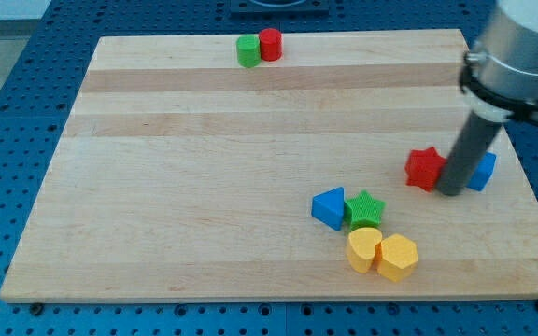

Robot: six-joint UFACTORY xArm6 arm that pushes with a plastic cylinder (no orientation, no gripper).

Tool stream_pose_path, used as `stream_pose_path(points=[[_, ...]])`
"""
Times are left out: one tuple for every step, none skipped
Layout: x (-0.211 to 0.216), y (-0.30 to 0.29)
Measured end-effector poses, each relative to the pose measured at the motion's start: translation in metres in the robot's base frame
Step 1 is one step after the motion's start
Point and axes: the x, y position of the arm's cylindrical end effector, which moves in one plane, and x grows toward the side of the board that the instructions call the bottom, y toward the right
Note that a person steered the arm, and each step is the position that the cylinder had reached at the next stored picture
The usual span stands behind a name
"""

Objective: Place red star bottom of red circle

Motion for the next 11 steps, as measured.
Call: stream_pose_path(points=[[-0.009, -0.041], [-0.022, -0.079], [-0.016, -0.065], [0.007, -0.026], [0.003, -0.011], [-0.035, -0.03], [-0.07, -0.087], [-0.091, -0.144], [-0.093, -0.146], [-0.115, -0.172], [-0.148, -0.202]])
